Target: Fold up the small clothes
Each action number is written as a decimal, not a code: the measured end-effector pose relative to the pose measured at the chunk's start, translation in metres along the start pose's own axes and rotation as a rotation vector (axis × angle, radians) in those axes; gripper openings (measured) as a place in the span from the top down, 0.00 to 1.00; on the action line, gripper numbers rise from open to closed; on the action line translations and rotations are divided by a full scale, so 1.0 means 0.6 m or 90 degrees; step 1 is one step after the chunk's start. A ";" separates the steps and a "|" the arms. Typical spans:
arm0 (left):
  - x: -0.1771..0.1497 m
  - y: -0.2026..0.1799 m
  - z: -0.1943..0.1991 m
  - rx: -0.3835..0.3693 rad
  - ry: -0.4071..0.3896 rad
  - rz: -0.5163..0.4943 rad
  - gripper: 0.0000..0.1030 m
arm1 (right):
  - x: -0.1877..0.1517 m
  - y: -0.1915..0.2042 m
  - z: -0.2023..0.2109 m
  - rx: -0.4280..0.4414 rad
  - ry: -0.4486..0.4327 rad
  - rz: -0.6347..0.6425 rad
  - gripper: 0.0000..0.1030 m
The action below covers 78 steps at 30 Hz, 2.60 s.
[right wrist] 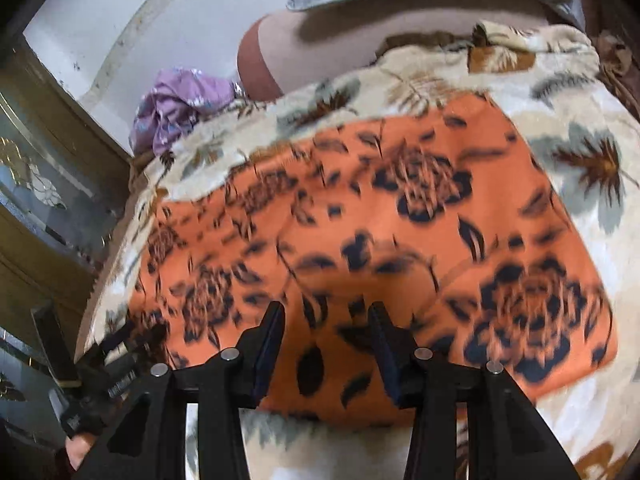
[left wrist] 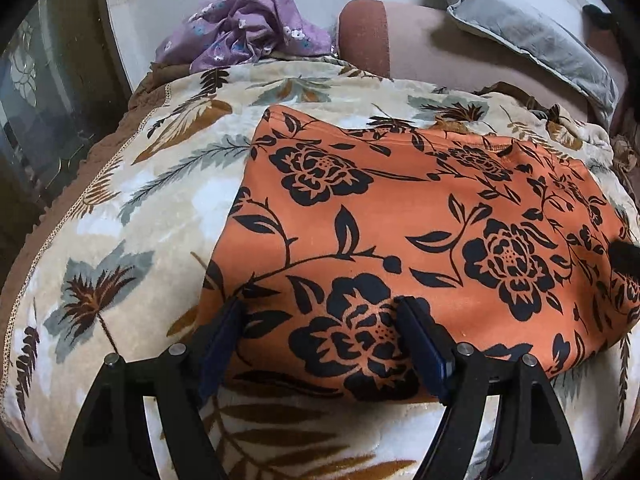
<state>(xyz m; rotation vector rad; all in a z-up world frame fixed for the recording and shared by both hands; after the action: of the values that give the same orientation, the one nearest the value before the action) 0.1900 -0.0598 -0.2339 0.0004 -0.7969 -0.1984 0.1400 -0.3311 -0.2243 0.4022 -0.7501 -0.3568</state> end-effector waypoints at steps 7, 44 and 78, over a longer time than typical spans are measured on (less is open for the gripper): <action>0.002 0.000 -0.008 0.003 -0.006 -0.022 0.23 | 0.027 0.008 -0.100 -0.012 0.033 0.003 0.54; 0.080 -0.094 0.251 -0.145 -0.137 0.029 0.23 | -0.079 -0.150 0.240 -0.013 -0.118 -0.173 0.50; -0.018 0.032 0.008 0.059 0.028 0.032 0.05 | -0.051 -0.119 0.068 -0.042 -0.023 -0.178 0.45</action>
<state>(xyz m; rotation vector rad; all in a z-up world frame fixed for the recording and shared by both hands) 0.1825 -0.0389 -0.2366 0.0725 -0.7605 -0.1138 0.0780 -0.3883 -0.2489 0.4398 -0.7163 -0.6522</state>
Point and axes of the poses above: each gripper's, at about its wrist camera, not at the fingertips, and z roughly against the way its jaws point, y to its left, x to its top, the point moved 2 cm from there along -z, roughly the way its jaws point, and after that the axes turned 7 degrees about -y, right-handed, at the moved point
